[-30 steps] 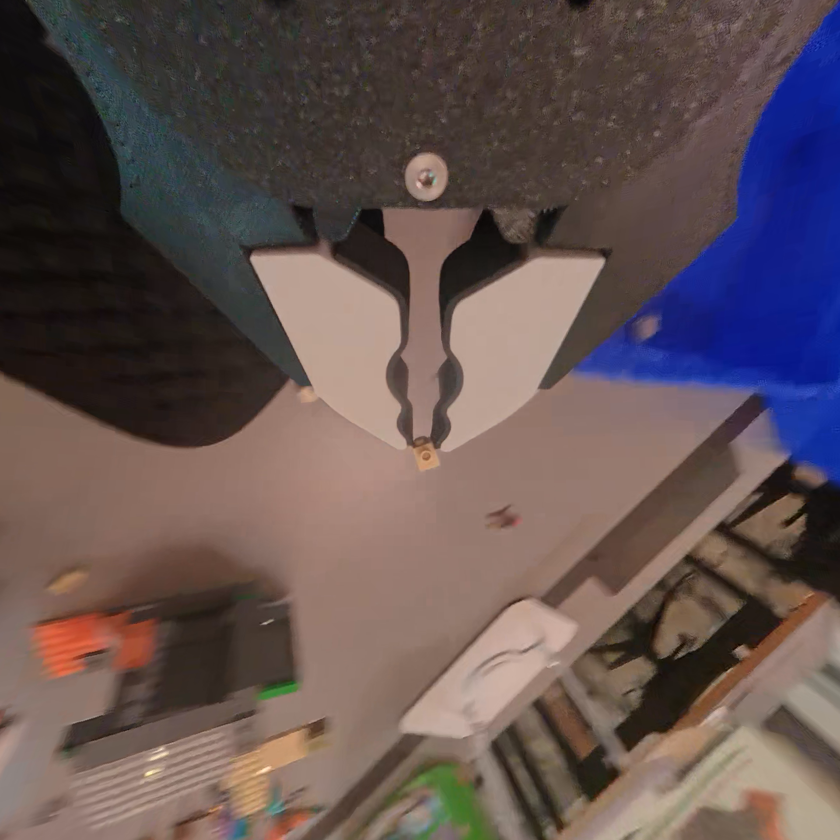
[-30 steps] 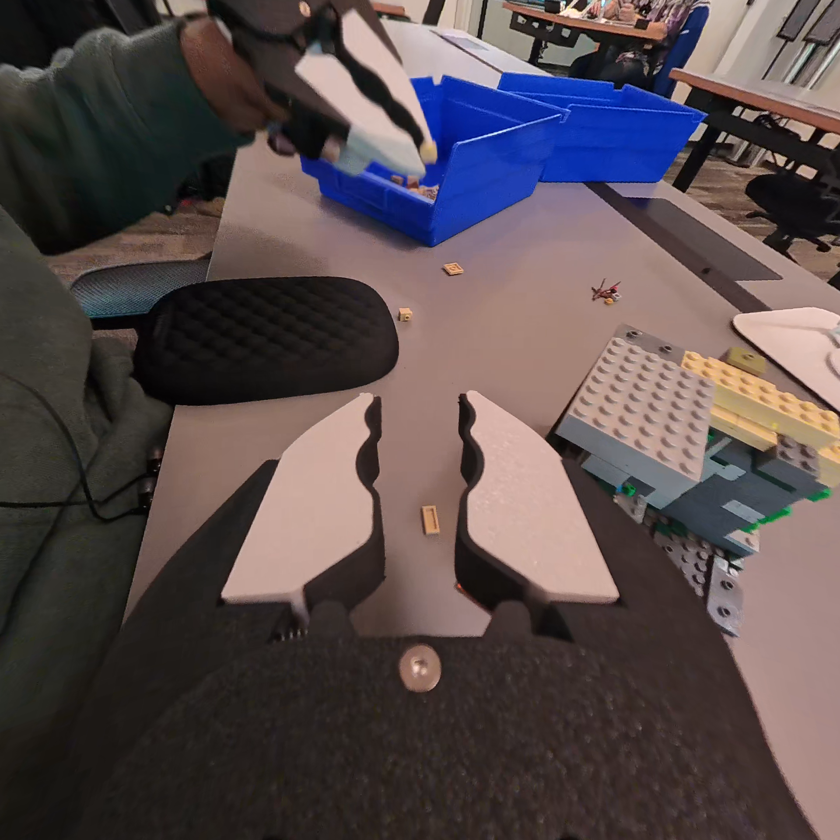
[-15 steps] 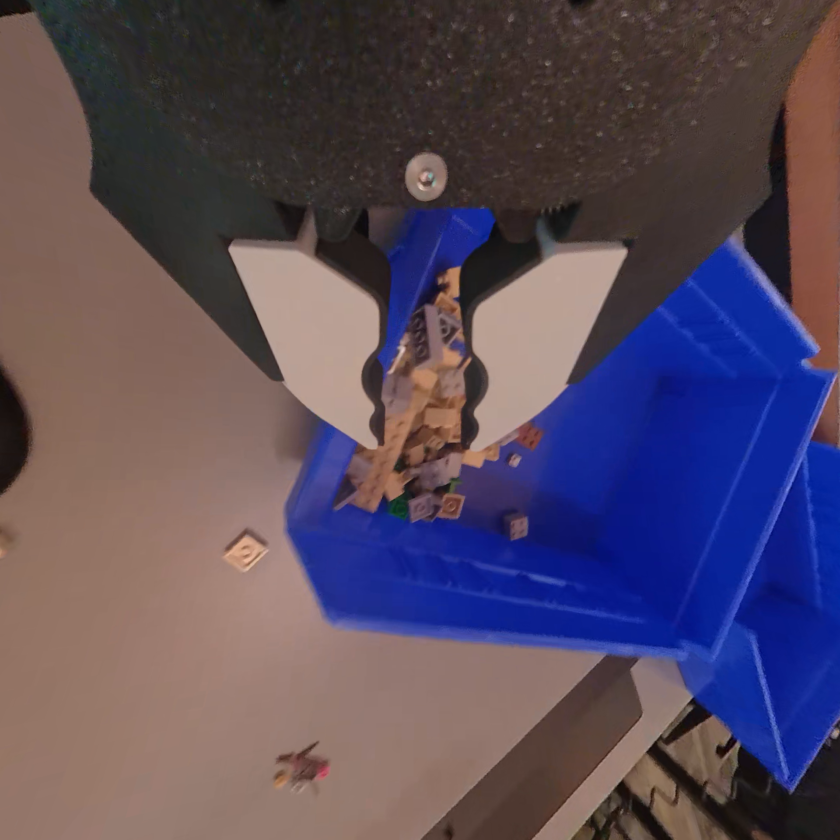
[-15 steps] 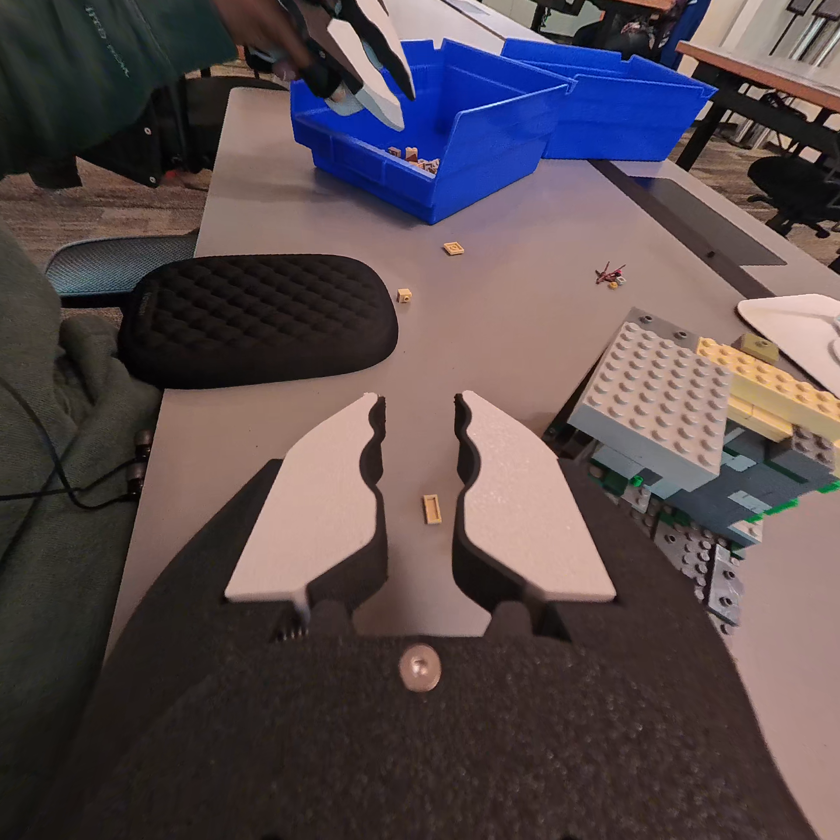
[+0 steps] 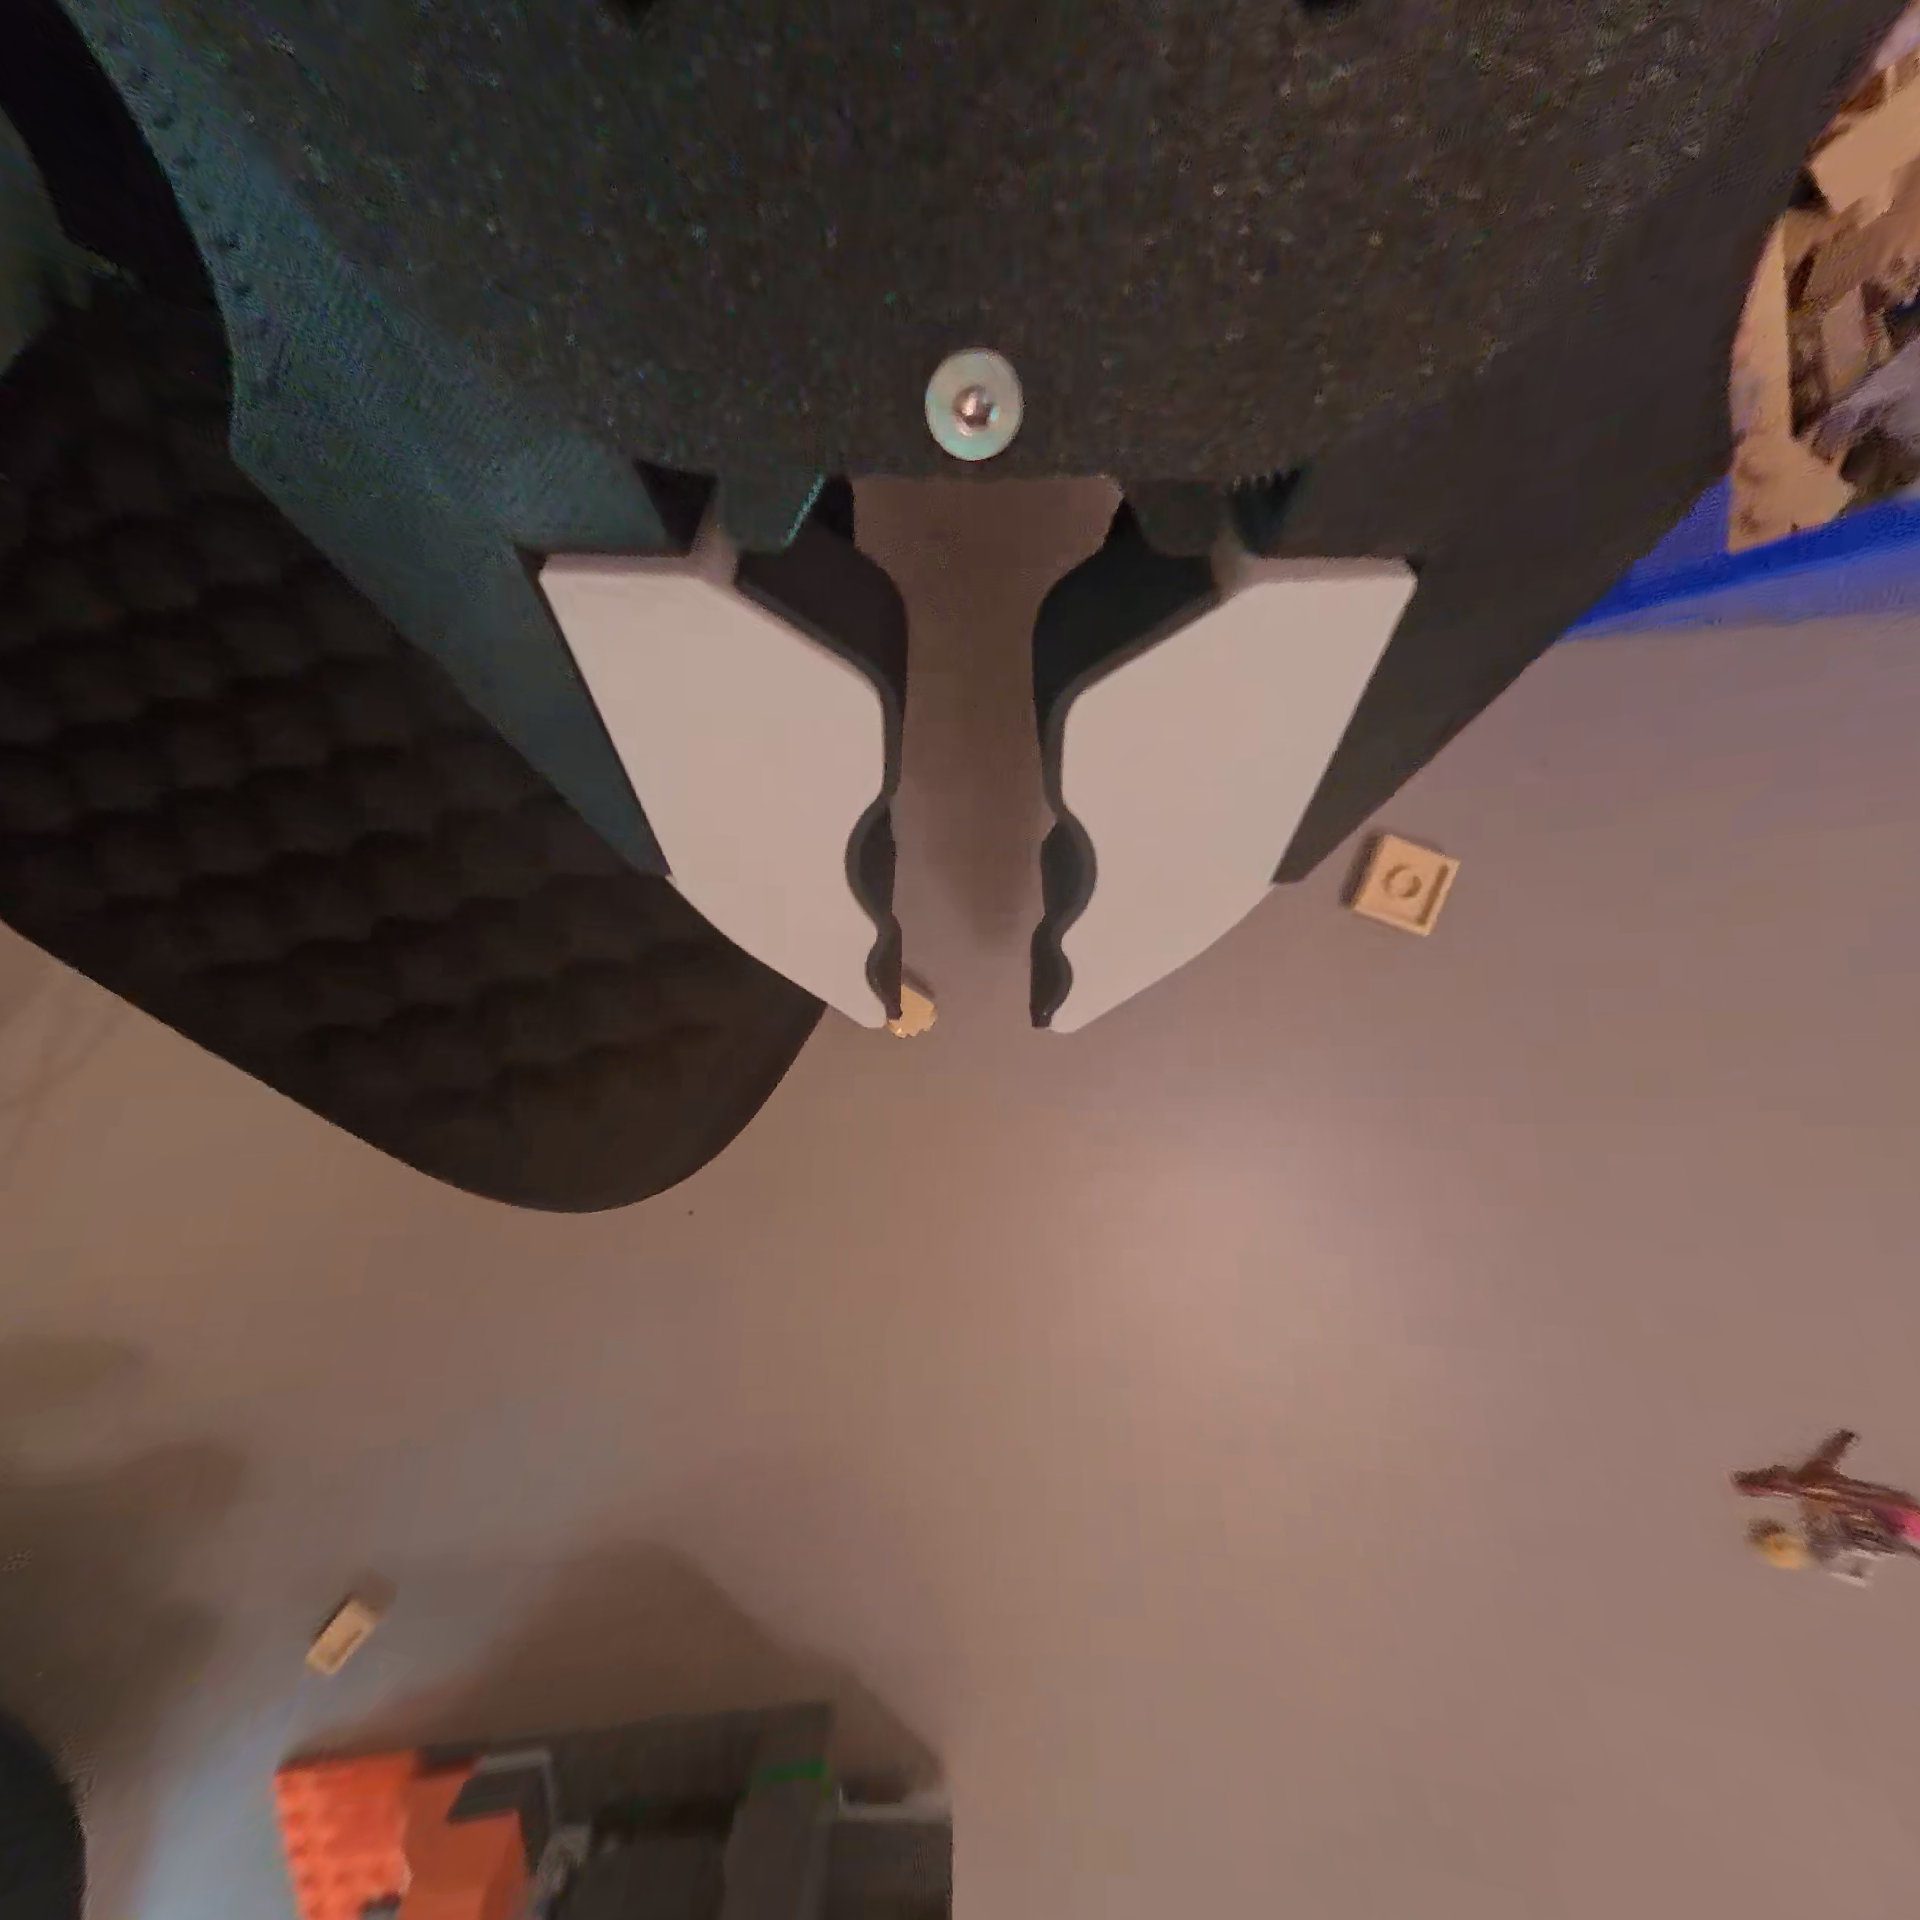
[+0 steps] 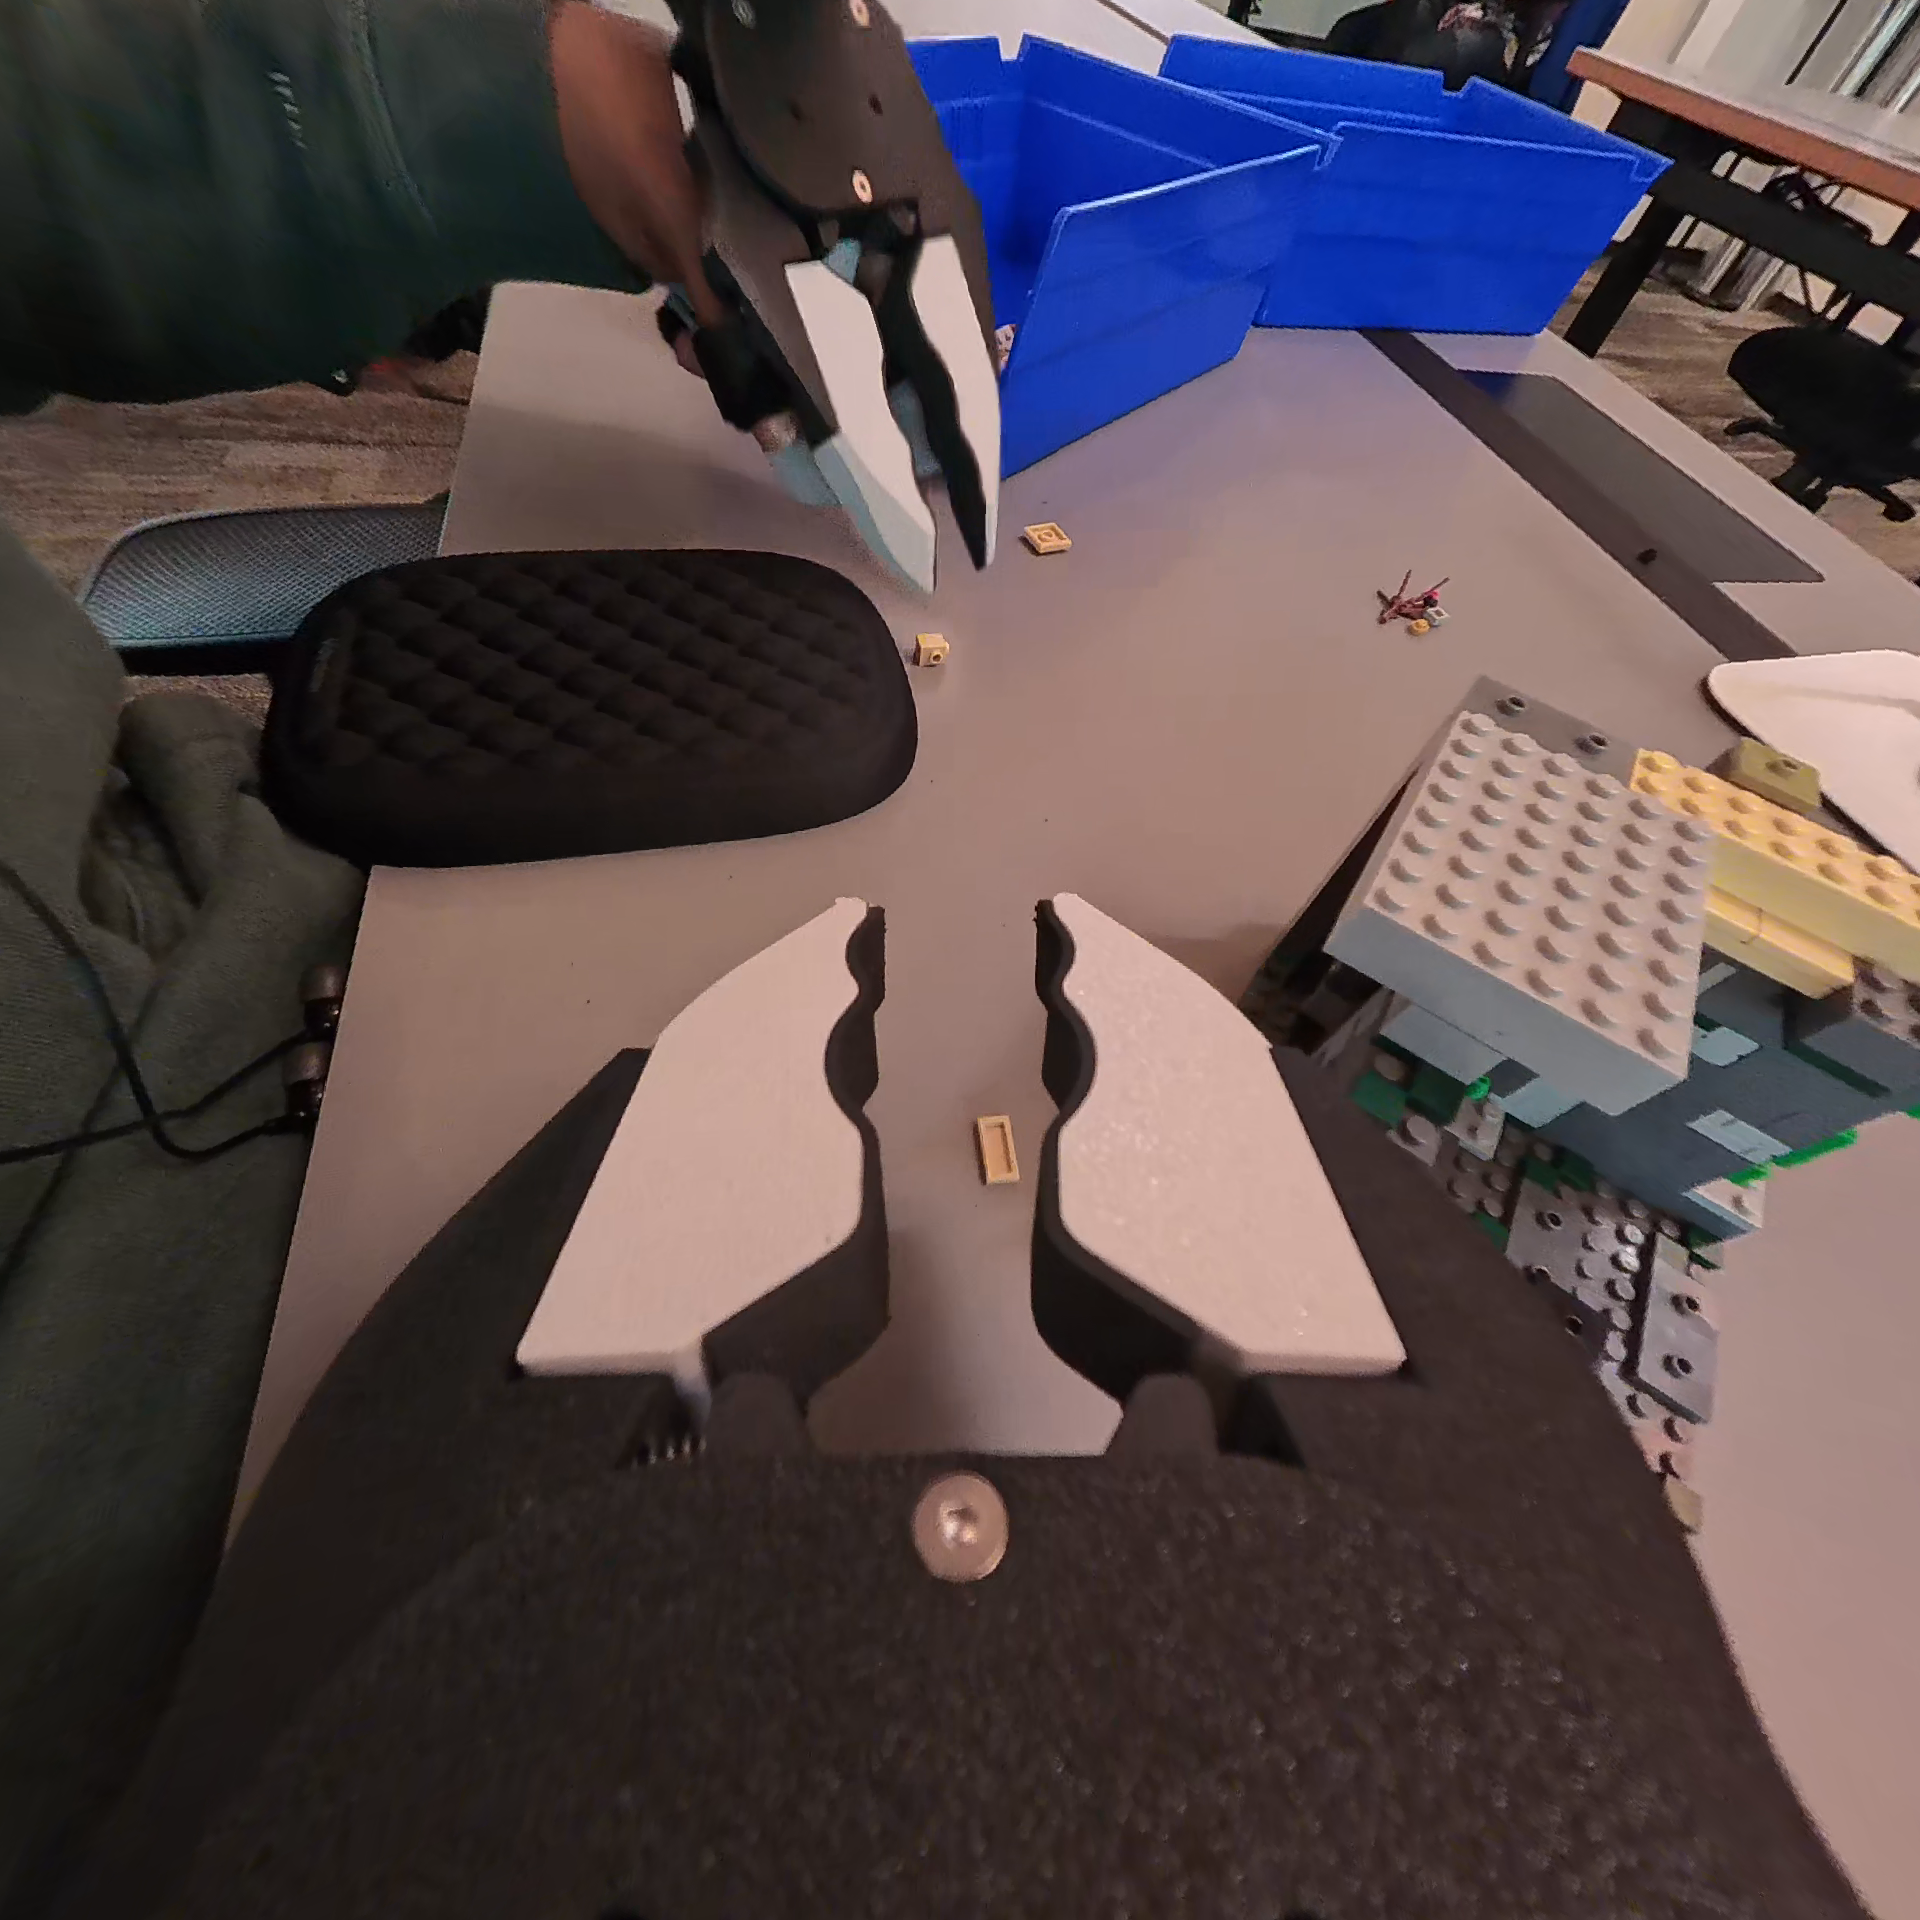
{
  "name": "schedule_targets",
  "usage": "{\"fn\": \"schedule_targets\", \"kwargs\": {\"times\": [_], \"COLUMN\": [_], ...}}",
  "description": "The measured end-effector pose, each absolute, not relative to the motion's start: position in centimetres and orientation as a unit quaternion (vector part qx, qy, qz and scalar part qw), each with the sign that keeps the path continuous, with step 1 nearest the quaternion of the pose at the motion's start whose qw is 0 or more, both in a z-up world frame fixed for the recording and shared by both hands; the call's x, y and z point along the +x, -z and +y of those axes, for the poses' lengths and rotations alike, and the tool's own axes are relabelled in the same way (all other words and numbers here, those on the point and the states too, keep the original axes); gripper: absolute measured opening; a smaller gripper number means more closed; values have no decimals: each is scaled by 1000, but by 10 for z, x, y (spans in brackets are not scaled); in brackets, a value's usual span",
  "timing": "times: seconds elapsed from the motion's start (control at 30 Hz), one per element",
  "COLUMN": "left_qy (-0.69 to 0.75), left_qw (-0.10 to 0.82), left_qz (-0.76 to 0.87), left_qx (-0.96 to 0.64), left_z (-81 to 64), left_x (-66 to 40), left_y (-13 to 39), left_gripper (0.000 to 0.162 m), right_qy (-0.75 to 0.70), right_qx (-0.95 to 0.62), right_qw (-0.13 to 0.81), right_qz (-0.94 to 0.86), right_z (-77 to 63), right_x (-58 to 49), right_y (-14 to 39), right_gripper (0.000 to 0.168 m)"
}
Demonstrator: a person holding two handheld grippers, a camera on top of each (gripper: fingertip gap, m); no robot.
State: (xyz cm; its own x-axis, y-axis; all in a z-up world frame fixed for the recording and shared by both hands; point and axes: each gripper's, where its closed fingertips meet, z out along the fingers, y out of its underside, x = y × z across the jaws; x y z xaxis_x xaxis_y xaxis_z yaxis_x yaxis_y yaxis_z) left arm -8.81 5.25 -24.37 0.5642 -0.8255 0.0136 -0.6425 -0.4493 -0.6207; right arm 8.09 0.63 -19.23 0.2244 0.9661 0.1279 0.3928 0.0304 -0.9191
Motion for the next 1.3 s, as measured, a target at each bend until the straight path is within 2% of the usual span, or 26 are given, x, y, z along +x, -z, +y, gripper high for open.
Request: {"fn": "schedule_targets", "kwargs": {"times": [0.23,0.3,0.4,0.67,0.83,0.87,0.9,0.97,1.23,1.3], "left_qy": [163,151,127,50,-42,-45,-47,-64,-63,-62], "left_qw": [211,205,217,332,321,313,303,291,278,273], "left_qz": [493,503,508,422,363,354,347,340,360,368], "left_qx": [-828,-826,-824,-842,-874,-880,-886,-892,-889,-887], "left_z": [49,52,58,82,95,96,97,99,95,93], "left_x": [-82,-84,-86,-158,-234,-242,-248,-258,-253,-250], "left_y": [264,266,263,178,170,175,182,192,207,210], "left_gripper": [23,12,11,11,11,12,23,31,37,34], "right_qy": [-309,-308,-306,-313,-314,-313,-313,-313,-311,-310], "right_qx": [-628,-629,-630,-631,-629,-630,-630,-632,-636,-636], "right_qw": [469,468,467,464,462,462,462,461,459,459], "right_qz": [-538,-539,-539,-537,-540,-540,-540,-538,-537,-537], "right_z": [7,8,8,7,5,5,5,6,8,8], "right_x": [83,84,84,84,82,82,82,82,83,83], "right_y": [192,193,194,193,193,193,194,194,196,196], "right_gripper": [28,28,28,28,28,28,28,28,27,27]}}
